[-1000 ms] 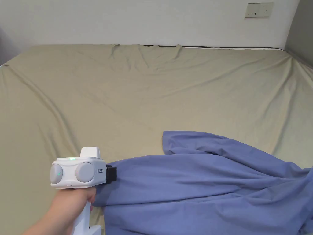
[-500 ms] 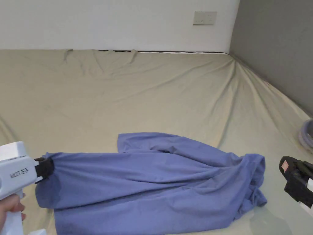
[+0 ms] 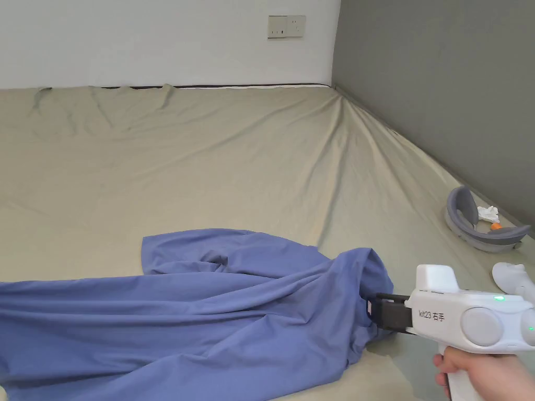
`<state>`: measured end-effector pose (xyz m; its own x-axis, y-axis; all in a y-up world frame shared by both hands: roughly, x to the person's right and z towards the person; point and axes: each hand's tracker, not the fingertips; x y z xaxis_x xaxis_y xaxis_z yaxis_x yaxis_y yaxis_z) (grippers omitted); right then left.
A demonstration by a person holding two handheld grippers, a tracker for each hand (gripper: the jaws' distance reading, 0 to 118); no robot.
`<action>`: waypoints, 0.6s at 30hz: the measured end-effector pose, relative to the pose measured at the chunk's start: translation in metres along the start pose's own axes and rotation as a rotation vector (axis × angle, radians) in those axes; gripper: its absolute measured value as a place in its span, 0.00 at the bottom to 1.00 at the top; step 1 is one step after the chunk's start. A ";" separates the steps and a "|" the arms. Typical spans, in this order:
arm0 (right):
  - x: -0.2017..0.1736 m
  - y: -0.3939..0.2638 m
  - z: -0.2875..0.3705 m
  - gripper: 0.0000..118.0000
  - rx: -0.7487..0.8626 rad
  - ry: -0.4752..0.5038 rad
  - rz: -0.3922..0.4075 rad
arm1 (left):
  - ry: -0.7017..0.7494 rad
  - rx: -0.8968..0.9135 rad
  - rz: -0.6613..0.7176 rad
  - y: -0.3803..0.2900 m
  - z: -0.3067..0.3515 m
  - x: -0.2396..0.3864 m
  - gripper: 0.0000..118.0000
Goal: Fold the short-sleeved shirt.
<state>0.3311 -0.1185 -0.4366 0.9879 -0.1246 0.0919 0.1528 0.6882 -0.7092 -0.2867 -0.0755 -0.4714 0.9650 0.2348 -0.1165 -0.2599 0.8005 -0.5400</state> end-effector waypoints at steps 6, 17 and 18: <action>-0.032 -0.012 -0.047 0.17 -0.012 0.041 0.103 | 0.018 -0.025 -0.005 -0.003 -0.004 -0.003 0.02; -0.014 0.021 0.011 0.04 0.178 0.125 0.172 | -0.032 0.055 -0.010 0.028 0.054 0.000 0.02; -0.012 0.027 0.024 0.04 0.218 0.120 0.172 | -0.047 0.075 0.010 0.036 0.065 -0.001 0.02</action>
<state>0.3243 -0.0813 -0.4404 0.9918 -0.0676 -0.1086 -0.0016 0.8423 -0.5391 -0.2993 -0.0112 -0.4368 0.9601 0.2675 -0.0816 -0.2734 0.8367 -0.4745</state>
